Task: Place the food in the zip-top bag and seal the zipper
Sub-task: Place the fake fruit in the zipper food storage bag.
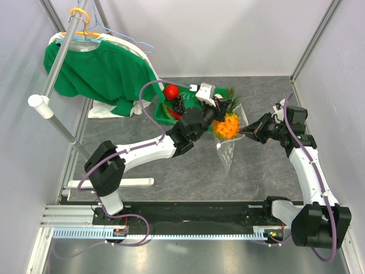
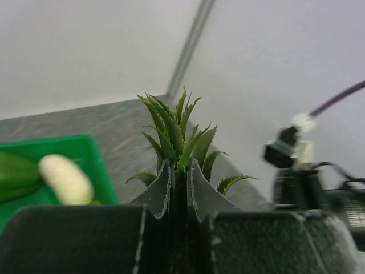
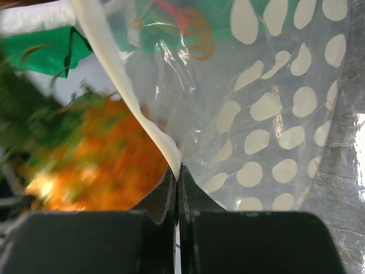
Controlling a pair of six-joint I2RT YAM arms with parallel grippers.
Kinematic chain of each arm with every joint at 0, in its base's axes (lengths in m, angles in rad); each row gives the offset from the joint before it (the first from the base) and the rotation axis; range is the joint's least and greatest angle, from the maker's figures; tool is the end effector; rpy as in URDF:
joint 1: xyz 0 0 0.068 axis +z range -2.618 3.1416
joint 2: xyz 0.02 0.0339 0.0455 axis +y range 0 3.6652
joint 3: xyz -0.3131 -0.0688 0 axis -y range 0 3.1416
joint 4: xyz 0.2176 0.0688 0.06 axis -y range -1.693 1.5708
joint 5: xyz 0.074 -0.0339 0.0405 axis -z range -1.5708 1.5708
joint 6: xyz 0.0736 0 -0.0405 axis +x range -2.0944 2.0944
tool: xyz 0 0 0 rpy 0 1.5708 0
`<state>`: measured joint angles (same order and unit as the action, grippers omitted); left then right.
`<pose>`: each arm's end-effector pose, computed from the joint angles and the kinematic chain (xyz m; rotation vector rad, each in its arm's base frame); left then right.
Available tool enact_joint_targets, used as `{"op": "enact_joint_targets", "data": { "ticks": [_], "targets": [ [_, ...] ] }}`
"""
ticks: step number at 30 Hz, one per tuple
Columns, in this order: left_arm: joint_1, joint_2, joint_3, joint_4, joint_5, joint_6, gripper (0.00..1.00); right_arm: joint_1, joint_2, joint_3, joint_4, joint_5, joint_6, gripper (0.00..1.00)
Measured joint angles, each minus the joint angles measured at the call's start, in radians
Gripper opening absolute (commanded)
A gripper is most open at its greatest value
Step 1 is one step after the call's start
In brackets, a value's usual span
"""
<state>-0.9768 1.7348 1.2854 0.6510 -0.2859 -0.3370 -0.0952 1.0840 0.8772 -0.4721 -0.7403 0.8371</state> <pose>0.2606 -0.3488 0.4109 0.2081 1.4217 -0.8973 0.2025 0.0305 0.3237 0.6476 2.2292 1.2210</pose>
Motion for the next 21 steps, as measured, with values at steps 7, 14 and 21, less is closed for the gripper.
{"op": "enact_joint_targets", "data": {
  "ticks": [7, 14, 21],
  "targets": [
    [0.014, 0.000, -0.068, 0.006, -0.101, 0.121, 0.02, 0.001, -0.008, -0.013, -0.007, -0.008, -0.004, 0.00],
    [-0.032, 0.000, -0.077, 0.090, -0.038, 0.199, 0.02, 0.001, -0.010, -0.022, 0.014, -0.024, 0.016, 0.00],
    [-0.080, 0.012, -0.063, 0.137, -0.020, 0.304, 0.02, -0.002, -0.011, -0.037, 0.032, -0.040, 0.050, 0.00]
  ]
}}
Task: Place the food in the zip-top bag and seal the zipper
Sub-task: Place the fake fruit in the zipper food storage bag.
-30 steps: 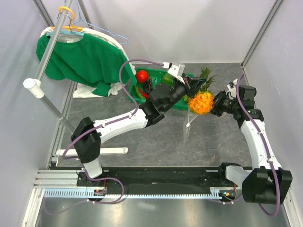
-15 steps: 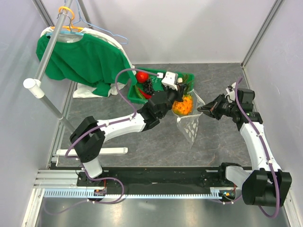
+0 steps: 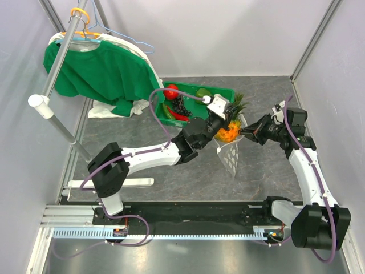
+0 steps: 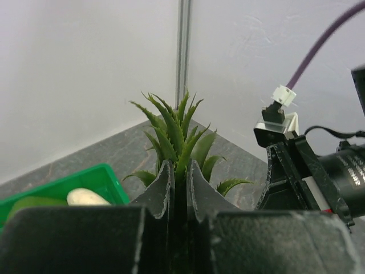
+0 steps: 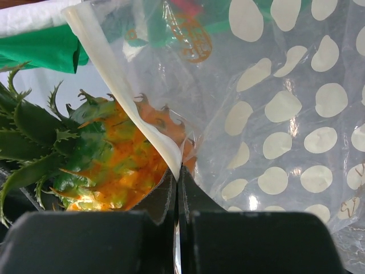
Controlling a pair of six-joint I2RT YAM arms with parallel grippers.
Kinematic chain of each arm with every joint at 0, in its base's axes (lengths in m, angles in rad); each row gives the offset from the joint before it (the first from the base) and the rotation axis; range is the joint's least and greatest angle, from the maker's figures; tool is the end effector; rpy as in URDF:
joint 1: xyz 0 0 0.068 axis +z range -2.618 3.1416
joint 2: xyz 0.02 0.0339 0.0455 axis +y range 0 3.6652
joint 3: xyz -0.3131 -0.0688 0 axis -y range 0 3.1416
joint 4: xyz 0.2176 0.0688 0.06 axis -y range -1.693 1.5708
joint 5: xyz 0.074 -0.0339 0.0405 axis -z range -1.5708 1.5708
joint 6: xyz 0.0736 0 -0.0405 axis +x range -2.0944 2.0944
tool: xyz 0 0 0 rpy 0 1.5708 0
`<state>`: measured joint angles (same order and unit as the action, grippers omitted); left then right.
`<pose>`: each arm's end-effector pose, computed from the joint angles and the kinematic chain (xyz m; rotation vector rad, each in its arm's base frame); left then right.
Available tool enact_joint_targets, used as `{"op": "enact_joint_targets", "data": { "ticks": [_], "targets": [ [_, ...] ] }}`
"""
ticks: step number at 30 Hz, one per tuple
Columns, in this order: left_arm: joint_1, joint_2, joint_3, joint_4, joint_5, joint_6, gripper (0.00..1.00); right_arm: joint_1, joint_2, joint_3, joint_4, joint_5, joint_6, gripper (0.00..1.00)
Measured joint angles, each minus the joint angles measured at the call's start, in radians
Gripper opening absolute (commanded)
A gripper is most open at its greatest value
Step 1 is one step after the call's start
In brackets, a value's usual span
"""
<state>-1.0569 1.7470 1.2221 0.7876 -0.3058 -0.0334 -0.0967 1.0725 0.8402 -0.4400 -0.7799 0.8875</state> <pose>0.2319 -0.3657 0.4021 0.4181 1.2903 -0.7243 0.1989 0.0327 0.3181 0.6796 2.2245 1.2891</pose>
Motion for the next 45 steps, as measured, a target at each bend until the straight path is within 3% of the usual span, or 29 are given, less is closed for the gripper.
{"op": "enact_joint_targets", "data": {
  "ticks": [8, 10, 14, 17, 24, 28, 35, 45],
  "targets": [
    [-0.005, 0.029, -0.038, 0.100, 0.079, 0.237, 0.02, -0.005, -0.005, -0.002, 0.007, -0.001, 0.008, 0.00],
    [-0.009, 0.029, -0.040, 0.047, 0.055, 0.257, 0.02, -0.006, -0.009, -0.002, 0.013, -0.005, 0.008, 0.00],
    [-0.015, 0.035, 0.074, -0.232, -0.026, 0.250, 0.02, -0.008, -0.019, -0.002, 0.016, -0.010, 0.008, 0.00],
    [-0.016, 0.035, 0.178, -0.403, -0.064, 0.175, 0.02, -0.008, -0.022, -0.002, 0.019, -0.010, 0.010, 0.00],
    [-0.013, 0.033, 0.349, -0.781, -0.052, -0.181, 0.02, -0.008, -0.038, -0.002, 0.023, -0.009, 0.011, 0.00],
    [-0.013, 0.032, 0.383, -0.924, -0.060, -0.330, 0.02, -0.008, -0.044, -0.008, 0.034, -0.009, 0.023, 0.00],
    [-0.014, 0.035, 0.368, -1.049, -0.090, -0.399, 0.03, -0.007, -0.070, -0.048, 0.045, -0.011, 0.046, 0.00],
    [-0.018, 0.050, 0.398, -1.108, -0.097, -0.416, 0.02, -0.007, -0.086, -0.076, 0.091, -0.028, 0.090, 0.00]
  ]
}}
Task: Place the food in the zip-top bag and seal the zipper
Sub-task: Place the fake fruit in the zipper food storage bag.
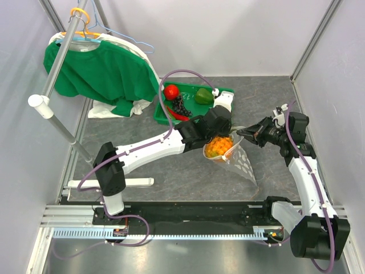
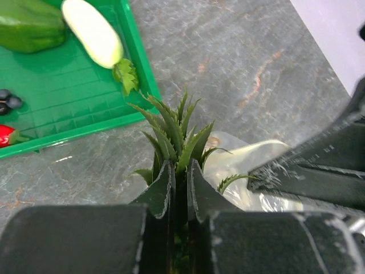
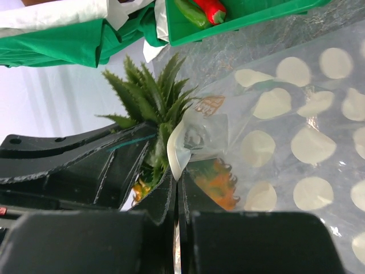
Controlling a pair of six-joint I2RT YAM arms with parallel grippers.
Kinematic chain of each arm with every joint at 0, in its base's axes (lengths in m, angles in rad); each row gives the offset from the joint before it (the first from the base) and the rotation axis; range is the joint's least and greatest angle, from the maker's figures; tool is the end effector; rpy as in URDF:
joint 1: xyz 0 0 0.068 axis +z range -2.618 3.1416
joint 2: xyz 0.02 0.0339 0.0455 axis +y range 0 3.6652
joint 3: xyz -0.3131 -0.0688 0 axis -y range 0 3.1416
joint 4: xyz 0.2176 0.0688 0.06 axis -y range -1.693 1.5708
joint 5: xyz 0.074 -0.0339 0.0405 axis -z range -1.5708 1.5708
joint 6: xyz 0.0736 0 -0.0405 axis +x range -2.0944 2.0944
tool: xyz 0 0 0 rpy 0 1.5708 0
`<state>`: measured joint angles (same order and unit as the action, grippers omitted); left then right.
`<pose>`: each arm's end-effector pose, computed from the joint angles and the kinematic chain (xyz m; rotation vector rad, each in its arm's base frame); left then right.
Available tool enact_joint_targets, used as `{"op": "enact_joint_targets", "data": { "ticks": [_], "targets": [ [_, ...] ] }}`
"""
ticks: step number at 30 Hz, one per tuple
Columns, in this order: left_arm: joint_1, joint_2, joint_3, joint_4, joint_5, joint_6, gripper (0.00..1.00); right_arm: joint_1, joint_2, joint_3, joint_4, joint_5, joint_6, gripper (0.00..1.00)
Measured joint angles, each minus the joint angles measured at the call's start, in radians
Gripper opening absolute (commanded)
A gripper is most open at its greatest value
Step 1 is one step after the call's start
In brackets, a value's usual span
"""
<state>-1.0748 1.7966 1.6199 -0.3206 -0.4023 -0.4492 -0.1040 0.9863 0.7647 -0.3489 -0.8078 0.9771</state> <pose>0.2345 -0.3727 0.3719 0.3948 2.0305 -0.5406 0.1824 0.0345 0.3179 0.6892 2.1436 1.3559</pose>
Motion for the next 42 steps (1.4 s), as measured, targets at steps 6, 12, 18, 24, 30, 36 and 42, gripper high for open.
{"op": "enact_joint_targets", "data": {
  "ticks": [6, 12, 18, 24, 30, 36, 42],
  "targets": [
    [-0.005, 0.036, 0.024, 0.005, -0.061, 0.003, 0.02, 0.003, -0.008, -0.008, 0.031, -0.009, 0.029, 0.00],
    [-0.005, 0.035, 0.029, 0.064, -0.089, 0.021, 0.02, 0.012, -0.024, -0.043, 0.082, -0.011, 0.085, 0.00],
    [-0.005, 0.029, 0.045, 0.129, -0.151, 0.062, 0.02, 0.021, -0.056, -0.098, 0.226, -0.004, 0.250, 0.00],
    [-0.019, 0.005, 0.015, 0.172, -0.180, 0.083, 0.14, 0.036, -0.053, -0.103, 0.366, -0.006, 0.362, 0.00],
    [-0.051, -0.053, -0.119, 0.185, -0.162, 0.082, 0.37, 0.040, -0.050, -0.172, 0.457, -0.016, 0.418, 0.00],
    [-0.044, -0.103, -0.224, 0.187, -0.072, 0.053, 0.47, 0.041, -0.035, -0.221, 0.478, -0.026, 0.451, 0.00],
    [0.008, -0.205, -0.300, 0.184, 0.036, 0.000, 0.51, 0.041, -0.039, -0.221, 0.541, -0.035, 0.455, 0.00]
  ]
}}
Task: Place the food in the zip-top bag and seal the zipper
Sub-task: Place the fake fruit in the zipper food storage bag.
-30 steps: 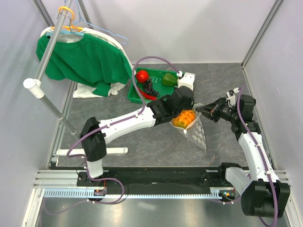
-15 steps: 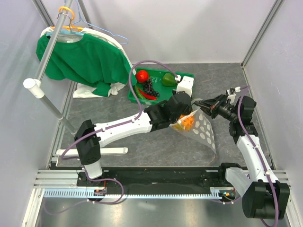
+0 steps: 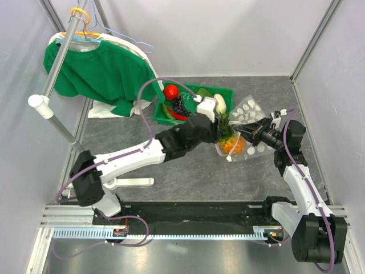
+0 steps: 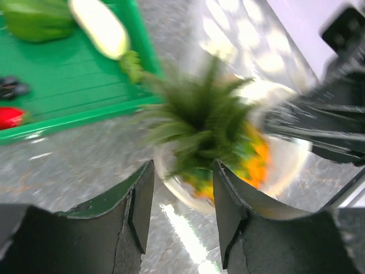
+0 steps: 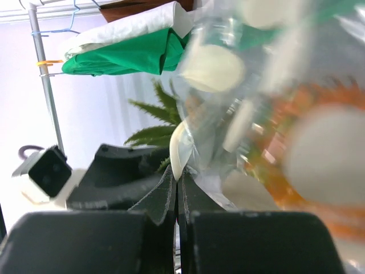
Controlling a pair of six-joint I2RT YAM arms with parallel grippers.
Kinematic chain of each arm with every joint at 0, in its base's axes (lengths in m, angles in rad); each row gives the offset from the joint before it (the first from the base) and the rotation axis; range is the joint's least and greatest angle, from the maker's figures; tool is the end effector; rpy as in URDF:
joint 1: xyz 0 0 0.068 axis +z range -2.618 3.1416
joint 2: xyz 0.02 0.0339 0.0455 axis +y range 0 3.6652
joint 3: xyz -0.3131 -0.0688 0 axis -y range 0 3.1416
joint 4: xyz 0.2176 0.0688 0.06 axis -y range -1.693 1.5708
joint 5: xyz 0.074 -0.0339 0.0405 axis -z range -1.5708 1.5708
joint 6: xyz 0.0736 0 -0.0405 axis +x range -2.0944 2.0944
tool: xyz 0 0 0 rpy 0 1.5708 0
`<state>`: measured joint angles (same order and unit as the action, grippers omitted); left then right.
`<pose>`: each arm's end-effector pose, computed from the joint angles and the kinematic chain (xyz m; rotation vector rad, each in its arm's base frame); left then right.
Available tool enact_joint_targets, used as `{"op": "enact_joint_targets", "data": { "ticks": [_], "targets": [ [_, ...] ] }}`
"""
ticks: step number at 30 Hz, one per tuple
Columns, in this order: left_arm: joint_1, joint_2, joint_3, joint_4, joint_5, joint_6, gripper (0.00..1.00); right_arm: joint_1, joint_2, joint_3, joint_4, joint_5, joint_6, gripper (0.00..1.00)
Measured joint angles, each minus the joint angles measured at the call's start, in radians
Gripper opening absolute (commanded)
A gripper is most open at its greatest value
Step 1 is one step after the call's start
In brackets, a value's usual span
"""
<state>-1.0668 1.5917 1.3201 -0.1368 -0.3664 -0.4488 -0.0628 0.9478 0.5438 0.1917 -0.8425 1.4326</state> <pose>0.2082 -0.3229 0.3693 0.3745 1.9697 -0.6308 0.1843 0.0434 0.3115 0.8047 1.9002 1.6645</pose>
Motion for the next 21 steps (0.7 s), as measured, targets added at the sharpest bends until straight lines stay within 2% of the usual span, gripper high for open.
{"op": "enact_joint_targets", "data": {
  "ticks": [6, 9, 15, 21],
  "targets": [
    [0.157, -0.188, -0.152, -0.003, 0.085, -0.043, 0.52, 0.000, -0.004, 0.000, 0.024, -0.014, 0.001, 0.00],
    [0.214, -0.243, -0.236, 0.005, 0.188, -0.043, 0.50, 0.000, -0.004, 0.002, 0.038, -0.021, 0.004, 0.00],
    [0.241, -0.219, -0.350, 0.024, 0.518, -0.098, 0.50, 0.000, -0.004, 0.029, 0.041, -0.024, 0.004, 0.00],
    [0.240, -0.164, -0.357, 0.137, 0.648, -0.147, 0.54, 0.002, -0.003, 0.047, 0.040, -0.024, 0.000, 0.00]
  ]
}}
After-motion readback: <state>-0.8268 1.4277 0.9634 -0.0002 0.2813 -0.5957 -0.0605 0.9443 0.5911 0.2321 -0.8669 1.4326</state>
